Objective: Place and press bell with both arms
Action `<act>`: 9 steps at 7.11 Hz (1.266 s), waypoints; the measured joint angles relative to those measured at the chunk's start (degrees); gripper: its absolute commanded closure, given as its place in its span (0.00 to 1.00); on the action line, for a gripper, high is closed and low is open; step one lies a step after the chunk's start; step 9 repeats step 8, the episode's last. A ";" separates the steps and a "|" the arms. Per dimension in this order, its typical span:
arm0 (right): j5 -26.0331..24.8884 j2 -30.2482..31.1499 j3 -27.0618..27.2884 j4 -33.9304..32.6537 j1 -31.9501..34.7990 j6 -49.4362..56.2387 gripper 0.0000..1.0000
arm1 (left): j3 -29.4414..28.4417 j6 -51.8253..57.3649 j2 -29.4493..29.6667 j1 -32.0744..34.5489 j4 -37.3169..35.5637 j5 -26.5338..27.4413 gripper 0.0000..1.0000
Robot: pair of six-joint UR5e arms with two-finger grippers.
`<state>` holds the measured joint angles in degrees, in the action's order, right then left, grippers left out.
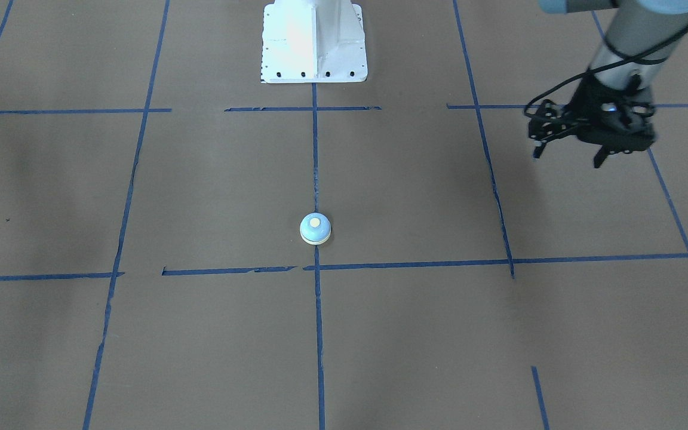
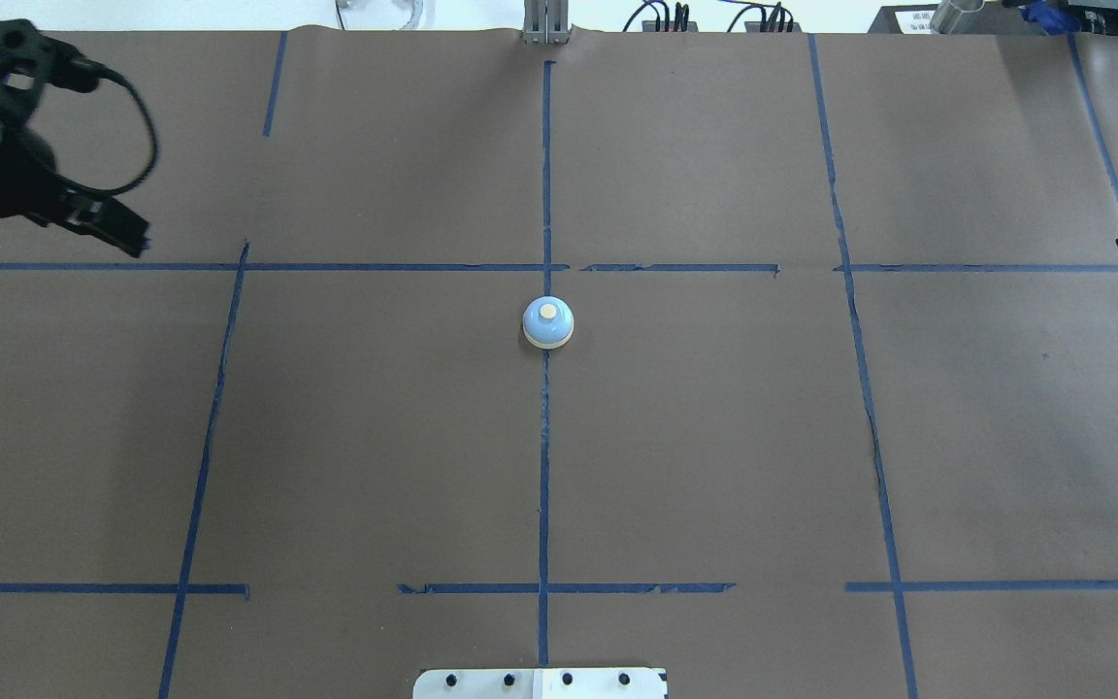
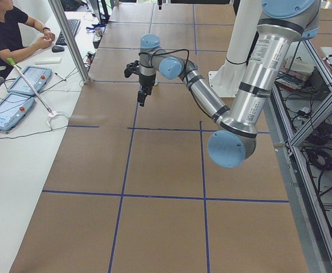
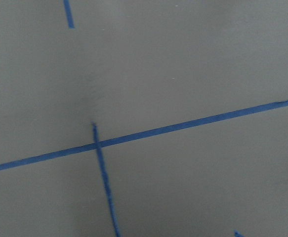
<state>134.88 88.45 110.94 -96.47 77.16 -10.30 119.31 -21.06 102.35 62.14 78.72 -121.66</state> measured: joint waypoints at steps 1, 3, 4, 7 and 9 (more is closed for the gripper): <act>0.08 2.55 -0.55 0.01 2.88 4.61 0.00 | 1.02 10.43 -6.53 7.49 -0.12 -4.32 0.00; 0.18 7.43 -1.64 0.01 7.92 13.05 0.00 | 1.06 25.95 -17.35 18.94 -0.24 -8.22 0.00; 0.22 9.98 -2.30 0.10 9.44 17.18 0.00 | 0.66 30.33 -22.06 22.99 -0.19 -8.76 0.00; 0.88 13.93 -2.36 0.33 10.76 21.80 0.00 | -4.79 33.02 -26.70 26.58 0.25 -11.80 0.00; 1.72 14.14 -2.20 0.37 10.78 21.93 0.00 | -7.29 33.13 -26.57 26.67 0.50 -13.65 0.00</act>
